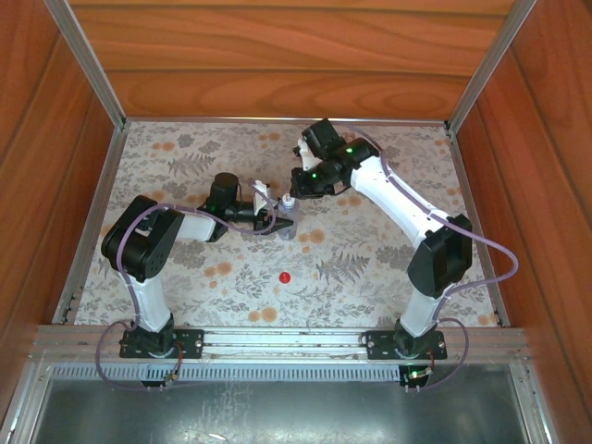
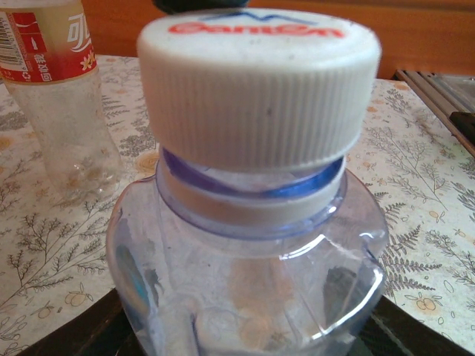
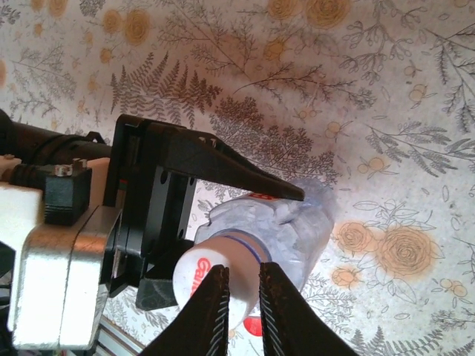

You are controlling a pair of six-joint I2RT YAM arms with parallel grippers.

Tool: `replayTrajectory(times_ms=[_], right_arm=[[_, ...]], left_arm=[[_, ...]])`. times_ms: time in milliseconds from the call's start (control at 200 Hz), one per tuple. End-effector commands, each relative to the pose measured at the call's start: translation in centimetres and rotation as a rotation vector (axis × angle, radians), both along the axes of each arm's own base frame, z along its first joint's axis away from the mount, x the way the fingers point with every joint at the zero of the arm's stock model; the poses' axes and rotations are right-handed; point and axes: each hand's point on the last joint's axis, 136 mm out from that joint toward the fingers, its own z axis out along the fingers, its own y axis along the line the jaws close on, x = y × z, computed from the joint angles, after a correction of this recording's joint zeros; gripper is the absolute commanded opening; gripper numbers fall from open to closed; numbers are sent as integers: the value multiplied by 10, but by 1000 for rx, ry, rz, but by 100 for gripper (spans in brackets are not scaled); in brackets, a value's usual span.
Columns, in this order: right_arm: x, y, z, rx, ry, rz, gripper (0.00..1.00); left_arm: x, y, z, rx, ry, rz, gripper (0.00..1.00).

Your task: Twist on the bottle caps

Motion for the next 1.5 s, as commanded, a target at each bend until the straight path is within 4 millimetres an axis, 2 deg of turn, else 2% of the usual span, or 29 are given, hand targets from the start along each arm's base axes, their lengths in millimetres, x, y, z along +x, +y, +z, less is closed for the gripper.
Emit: replayTrajectory(times_ms=[0, 170, 385, 410, 460, 560, 740, 864, 889, 989, 1154, 1289, 1494], right_arm=[[-7, 1, -3, 18, 31, 16, 16], [-19, -4, -7, 22, 60, 14, 10], [-44, -6, -15, 57, 124, 11, 9], [-47, -6, -4, 82, 102, 15, 9], [-49, -6, -2, 88, 100, 17, 10], [-42, -8, 7, 94, 54, -12, 12], [-15, -11, 18, 130, -15, -63, 28], [-3, -10, 20, 135, -18, -56, 27], [1, -8, 9, 118, 5, -52, 26], [5, -1, 7, 125, 23, -22, 23], [3, 7, 1, 147, 54, 11, 20], [-4, 4, -2, 148, 72, 16, 17], [-34, 0, -10, 179, 145, 24, 13]], left_arm=[[-9, -2, -16, 29, 77, -29, 58], [-9, -2, -17, 30, 78, -27, 58], [-8, -2, -17, 29, 82, -29, 58], [-9, -2, -17, 29, 83, -30, 58], [-9, -2, -18, 30, 86, -30, 58], [-9, -2, -17, 28, 86, -31, 58], [-9, -2, -17, 28, 85, -32, 58], [-9, -2, -17, 29, 81, -30, 58], [-9, -2, -17, 29, 82, -29, 58], [-9, -1, -17, 32, 77, -24, 58], [-9, -1, -16, 30, 75, -24, 58], [-9, -2, -16, 29, 75, -25, 58], [-8, -2, -16, 30, 78, -24, 58]])
